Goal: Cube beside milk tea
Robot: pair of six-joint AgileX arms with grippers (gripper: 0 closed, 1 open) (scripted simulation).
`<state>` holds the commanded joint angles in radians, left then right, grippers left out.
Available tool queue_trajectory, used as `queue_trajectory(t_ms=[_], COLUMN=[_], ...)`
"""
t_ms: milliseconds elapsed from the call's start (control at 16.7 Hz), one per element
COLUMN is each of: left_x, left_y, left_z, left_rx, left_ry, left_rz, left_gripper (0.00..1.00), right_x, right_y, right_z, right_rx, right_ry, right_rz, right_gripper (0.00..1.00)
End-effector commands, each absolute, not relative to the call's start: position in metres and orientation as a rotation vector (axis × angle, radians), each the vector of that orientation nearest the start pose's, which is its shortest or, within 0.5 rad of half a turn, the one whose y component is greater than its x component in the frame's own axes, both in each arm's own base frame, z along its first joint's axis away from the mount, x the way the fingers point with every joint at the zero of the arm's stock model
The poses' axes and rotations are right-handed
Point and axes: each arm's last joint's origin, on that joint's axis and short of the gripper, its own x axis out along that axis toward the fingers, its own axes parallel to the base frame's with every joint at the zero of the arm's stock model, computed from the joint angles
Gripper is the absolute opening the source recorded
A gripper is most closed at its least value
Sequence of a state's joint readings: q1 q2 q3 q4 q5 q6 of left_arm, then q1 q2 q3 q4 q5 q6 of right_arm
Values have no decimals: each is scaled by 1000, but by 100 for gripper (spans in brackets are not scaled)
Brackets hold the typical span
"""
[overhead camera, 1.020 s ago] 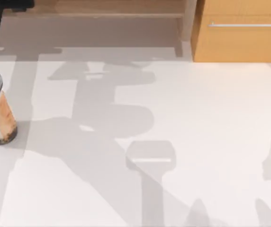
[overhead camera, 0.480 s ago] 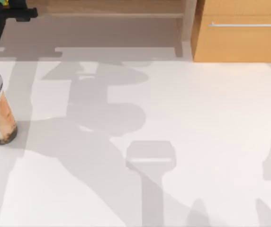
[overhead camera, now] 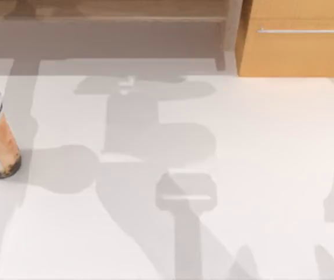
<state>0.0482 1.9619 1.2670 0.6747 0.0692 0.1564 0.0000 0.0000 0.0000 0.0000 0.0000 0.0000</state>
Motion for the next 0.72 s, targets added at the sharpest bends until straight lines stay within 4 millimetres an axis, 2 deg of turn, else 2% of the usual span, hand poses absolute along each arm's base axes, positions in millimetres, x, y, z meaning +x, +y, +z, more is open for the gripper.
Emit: queue_trajectory(t_ms=[180, 360, 540, 720], left_x=[445, 434, 422, 409], left_y=[48, 74, 100, 124], left_z=[264, 285, 285, 265], left_rx=[222, 278, 290, 249], left_ry=[133, 315, 567, 869], left_rz=[27, 48, 52, 43], left_gripper=[0, 0, 0, 0], right_x=[106, 106, 106, 106], right_y=[-1, -1, -1, -1], right_z=[160, 160, 160, 160], right_rx=[0, 0, 0, 0], right_ry=[0, 0, 0, 0], right_rz=[0, 0, 0, 0], right_gripper=[100, 100, 100, 100])
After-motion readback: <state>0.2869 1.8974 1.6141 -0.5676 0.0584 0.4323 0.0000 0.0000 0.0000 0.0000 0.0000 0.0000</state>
